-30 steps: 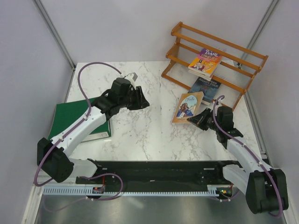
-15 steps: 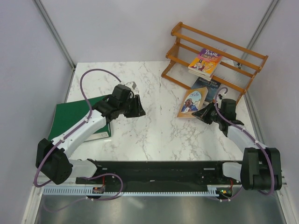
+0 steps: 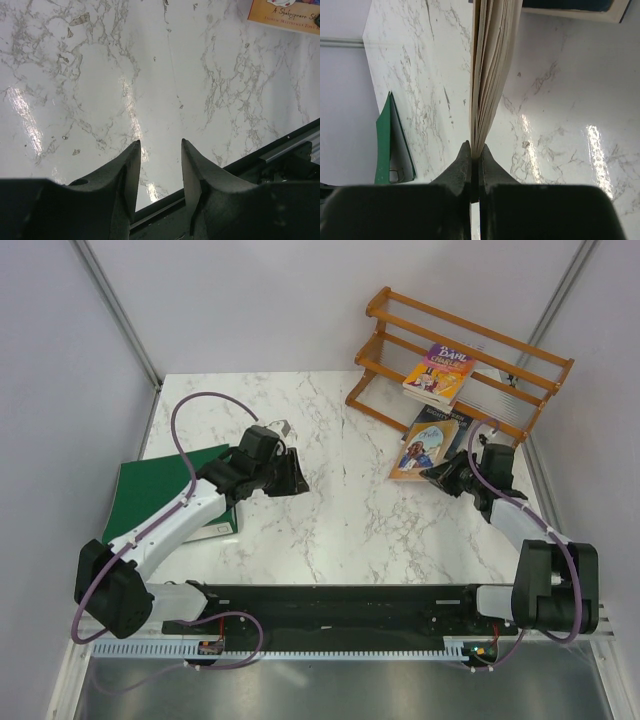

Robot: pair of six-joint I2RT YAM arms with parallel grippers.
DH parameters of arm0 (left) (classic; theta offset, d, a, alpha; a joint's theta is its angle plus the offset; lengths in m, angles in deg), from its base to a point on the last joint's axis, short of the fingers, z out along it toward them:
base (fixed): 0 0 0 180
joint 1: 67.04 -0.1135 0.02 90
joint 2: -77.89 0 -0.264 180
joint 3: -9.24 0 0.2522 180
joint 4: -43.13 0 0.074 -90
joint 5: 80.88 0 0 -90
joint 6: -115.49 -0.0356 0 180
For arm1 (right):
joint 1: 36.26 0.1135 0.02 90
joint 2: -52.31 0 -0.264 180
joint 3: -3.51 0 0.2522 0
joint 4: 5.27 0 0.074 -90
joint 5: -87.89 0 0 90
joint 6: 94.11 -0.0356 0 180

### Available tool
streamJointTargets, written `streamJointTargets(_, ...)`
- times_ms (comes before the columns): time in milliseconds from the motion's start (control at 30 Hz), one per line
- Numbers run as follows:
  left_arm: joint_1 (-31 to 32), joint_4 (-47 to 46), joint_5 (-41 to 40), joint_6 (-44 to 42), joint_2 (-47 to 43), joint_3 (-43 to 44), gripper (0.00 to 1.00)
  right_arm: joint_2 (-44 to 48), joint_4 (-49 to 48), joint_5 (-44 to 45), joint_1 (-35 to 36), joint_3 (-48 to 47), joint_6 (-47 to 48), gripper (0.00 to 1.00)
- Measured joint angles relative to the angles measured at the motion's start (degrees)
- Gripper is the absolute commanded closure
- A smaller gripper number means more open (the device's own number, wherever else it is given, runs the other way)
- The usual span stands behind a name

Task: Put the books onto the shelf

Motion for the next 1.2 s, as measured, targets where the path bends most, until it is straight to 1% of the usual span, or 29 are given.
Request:
streamJointTargets(600, 0.00, -0.09, 0.48, 0.00, 0.00, -0.79, 0.57, -10.08, -3.87, 4.61, -1.53, -7.28, -2.97, 0.95)
streamJointTargets(900, 0.00, -0.07, 1.68, -0.02, 0.00, -1.05, 0.59, -14.10, -4.15, 5.40, -2.51, -10.69, -3.52, 0.85)
streamJointTargets(1000, 0.00, -0.07, 1.95, -0.02, 0.00, -1.05, 0.59, -16.11, -3.82, 5.42, -2.86, -12.26, -3.56, 0.79)
streamJointTargets(1033, 0.00, -0.07, 1.97, -0.02, 0.00, -1.05, 0.59, -16.74, -3.65, 5.53, -2.91, -12.83, -3.43, 0.71)
streamJointTargets(1100, 0.00, -0.07, 2.03, -0.02, 0.00, -1.05, 0.59, -17.33, -3.02, 5.84, -2.93, -13.73, -3.43, 0.63)
streamJointTargets(1133, 0.02, -0.07, 2.05, -0.02, 0.00, -1.07, 0.59, -17.55, -2.54, 6.01, -2.97, -14.12, -3.19, 0.54)
streamJointTargets(1200, 0.15, -0.07, 2.23, -0.02, 0.00, -1.09, 0.59, -17.59, -1.97, 6.34, -3.02, -14.27, -2.82, 0.46)
